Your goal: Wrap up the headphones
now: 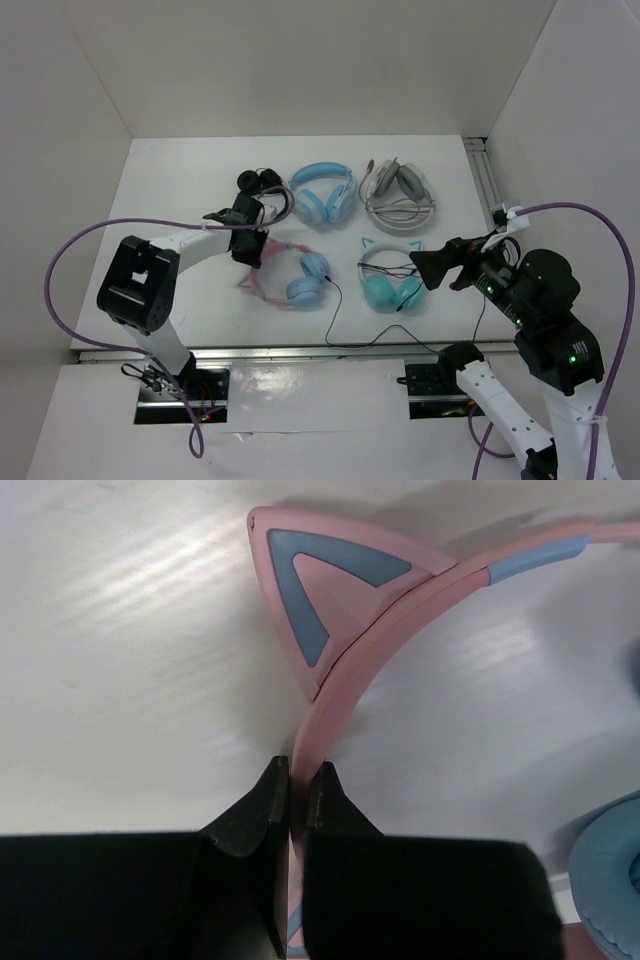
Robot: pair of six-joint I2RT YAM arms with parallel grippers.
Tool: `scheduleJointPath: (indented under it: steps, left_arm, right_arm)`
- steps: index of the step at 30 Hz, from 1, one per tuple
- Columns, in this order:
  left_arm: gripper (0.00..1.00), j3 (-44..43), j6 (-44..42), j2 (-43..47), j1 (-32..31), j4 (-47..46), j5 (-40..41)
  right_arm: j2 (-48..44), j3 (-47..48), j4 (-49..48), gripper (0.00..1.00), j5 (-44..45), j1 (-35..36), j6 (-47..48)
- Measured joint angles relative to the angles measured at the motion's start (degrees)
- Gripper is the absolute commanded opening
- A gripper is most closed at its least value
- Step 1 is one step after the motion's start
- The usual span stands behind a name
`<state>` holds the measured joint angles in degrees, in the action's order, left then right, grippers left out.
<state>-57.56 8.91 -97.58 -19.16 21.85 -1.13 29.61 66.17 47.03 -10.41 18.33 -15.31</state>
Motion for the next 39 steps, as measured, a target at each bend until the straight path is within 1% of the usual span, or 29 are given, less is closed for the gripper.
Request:
scheduleJointPath:
  steps: [4, 8, 11, 14, 16, 20, 22, 25, 28, 30, 32, 34, 37, 39]
  left_arm:
    - [0.0, -0.09, 0.68, 0.98, -4.35, 3.54, 0.46]
    - [0.0, -0.11, 3.41, 5.11, -5.44, 9.64, 3.28]
    - [0.0, -0.33, 5.64, 12.13, -5.4, 15.52, 8.11]
    - [0.0, -0.94, 8.04, 21.92, -5.38, 18.6, 9.27]
    - [0.0, -2.29, 9.68, 29.44, -6.34, 19.26, 9.77]
    - [0.0, -8.72, 14.1, 41.42, -8.5, 21.84, 12.7]
    - [0.0, -13.14, 16.57, 44.83, -8.63, 24.09, 16.13]
    - [0.0, -19.23, 20.24, 47.25, -8.63, 28.55, 23.67]
    - [0.0, -23.23, 22.62, 48.28, -8.61, 32.06, 30.77]
    - [0.0, -24.44, 22.91, 48.48, -8.5, 33.62, 33.64]
    - [0.0, -24.55, 22.71, 48.0, -8.28, 34.12, 34.82]
    - [0.0, -24.04, 22.29, 47.01, -8.09, 33.75, 34.91]
    - [0.0, -21.73, 20.81, 45.4, -6.71, 31.65, 33.7]
    - [0.0, -21.03, 19.52, 43.01, -4.61, 30.64, 31.74]
  right_arm:
    - [0.15, -0.92, -0.2, 1.0, -0.76, 0.0, -0.26]
    - [0.17, -0.96, -0.33, 1.0, -1.01, 0.0, -0.28]
    - [0.52, -1.01, -0.57, 1.0, -1.07, 0.0, -0.24]
    - [0.92, -1.73, -2.51, 1.0, -2.21, -0.02, -0.26]
    - [0.52, -3.76, -6.16, 1.0, -5.29, -0.11, -0.17]
    - [-1.84, -11.32, -17.38, 0.98, -16.52, -1.07, -1.81]
    - [-1.68, -13.55, -22.34, 0.94, -21.86, -2.93, -3.26]
    - [1.18, -15.15, -31.36, 0.94, -28.11, -6.86, -6.16]
    - [6.69, -15.5, -39.28, 0.92, -32.68, -8.96, -7.78]
    - [11.28, -14.34, -42.62, 0.89, -34.53, -9.16, -8.31]
    - [16.41, -11.37, -43.41, 0.88, -34.42, -9.14, -8.59]
    - [22.84, -5.2, -42.16, 0.86, -32.37, -8.35, -7.39]
    - [33.27, 6.32, -40.7, 0.86, -27.69, -5.6, -4.13]
    - [37.94, 11.98, -39.1, 0.87, -26.58, -3.15, -0.24]
